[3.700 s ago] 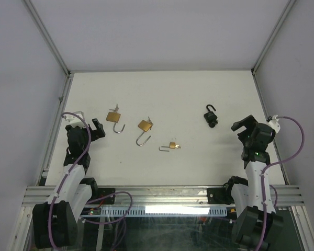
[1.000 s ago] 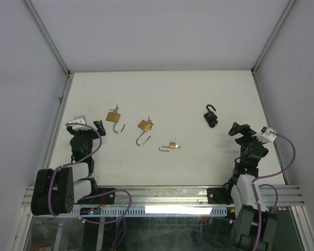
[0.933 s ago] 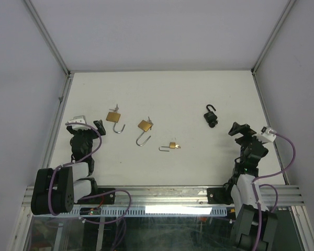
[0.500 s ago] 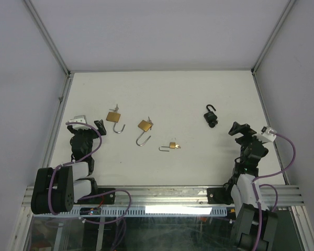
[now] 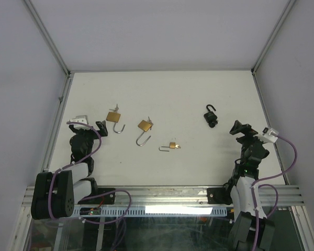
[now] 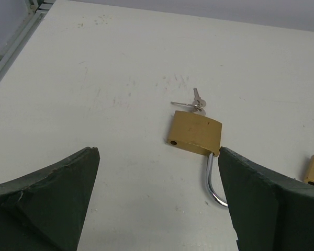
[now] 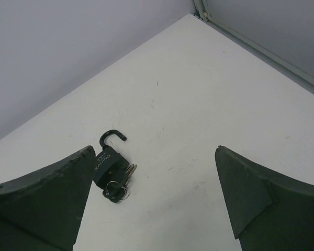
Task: Unlock with the key
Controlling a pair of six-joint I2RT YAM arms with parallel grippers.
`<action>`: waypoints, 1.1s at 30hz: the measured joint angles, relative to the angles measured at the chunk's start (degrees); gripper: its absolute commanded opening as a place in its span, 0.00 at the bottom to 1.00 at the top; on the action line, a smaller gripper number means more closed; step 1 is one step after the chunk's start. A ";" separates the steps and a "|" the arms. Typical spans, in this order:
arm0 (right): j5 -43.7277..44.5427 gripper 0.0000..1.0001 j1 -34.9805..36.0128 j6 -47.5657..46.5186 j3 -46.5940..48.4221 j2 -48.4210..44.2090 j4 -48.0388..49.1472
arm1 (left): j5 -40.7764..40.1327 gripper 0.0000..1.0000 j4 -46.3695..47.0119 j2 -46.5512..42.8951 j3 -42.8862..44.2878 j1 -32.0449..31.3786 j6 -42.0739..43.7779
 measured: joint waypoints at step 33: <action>1.11 0.99 0.00 -0.37 0.00 -0.22 -1.33 | 5.05 0.99 0.20 -2.54 -0.98 0.00 -0.02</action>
